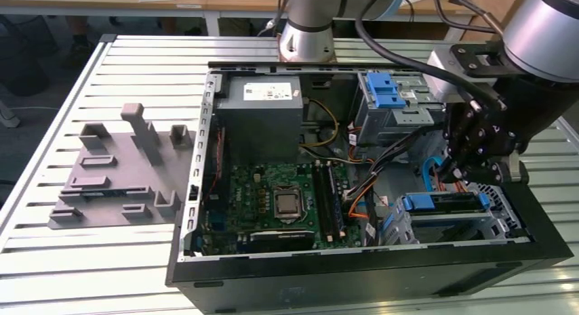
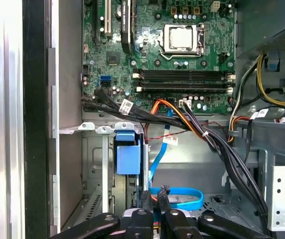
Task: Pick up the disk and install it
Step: 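Insert the second disk wire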
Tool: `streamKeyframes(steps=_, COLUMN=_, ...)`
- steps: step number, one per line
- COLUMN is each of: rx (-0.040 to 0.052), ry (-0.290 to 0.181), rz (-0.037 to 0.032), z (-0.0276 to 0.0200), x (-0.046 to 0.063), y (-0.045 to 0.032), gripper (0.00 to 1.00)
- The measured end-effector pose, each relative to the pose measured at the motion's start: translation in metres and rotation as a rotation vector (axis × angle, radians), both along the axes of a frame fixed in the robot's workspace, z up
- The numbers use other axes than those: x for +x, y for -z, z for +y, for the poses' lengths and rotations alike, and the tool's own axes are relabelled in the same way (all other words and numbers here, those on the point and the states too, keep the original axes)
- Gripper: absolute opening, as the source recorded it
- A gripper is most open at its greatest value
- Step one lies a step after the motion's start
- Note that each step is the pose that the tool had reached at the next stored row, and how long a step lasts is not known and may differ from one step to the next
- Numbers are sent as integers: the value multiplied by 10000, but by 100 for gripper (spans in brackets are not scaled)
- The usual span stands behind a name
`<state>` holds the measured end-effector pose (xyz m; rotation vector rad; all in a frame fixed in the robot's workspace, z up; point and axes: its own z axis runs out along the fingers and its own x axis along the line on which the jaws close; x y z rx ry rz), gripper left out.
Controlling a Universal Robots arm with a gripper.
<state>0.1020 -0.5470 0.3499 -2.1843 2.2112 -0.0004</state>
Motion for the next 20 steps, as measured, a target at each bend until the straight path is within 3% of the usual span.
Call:
streamKeyframes(steps=4, rx=-42, ry=-13, rz=-199, z=-1, x=-40, y=11, gripper=16)
streamKeyframes(steps=7, rx=-72, ry=-14, rz=-306, z=-3, x=-64, y=25, gripper=16)
streamKeyframes(steps=14, rx=-82, ry=-16, rz=-454, z=-50, x=-79, y=69, gripper=16)
streamKeyframes(steps=20, rx=-88, ry=-20, rz=-525, z=-75, x=-95, y=89, gripper=16)
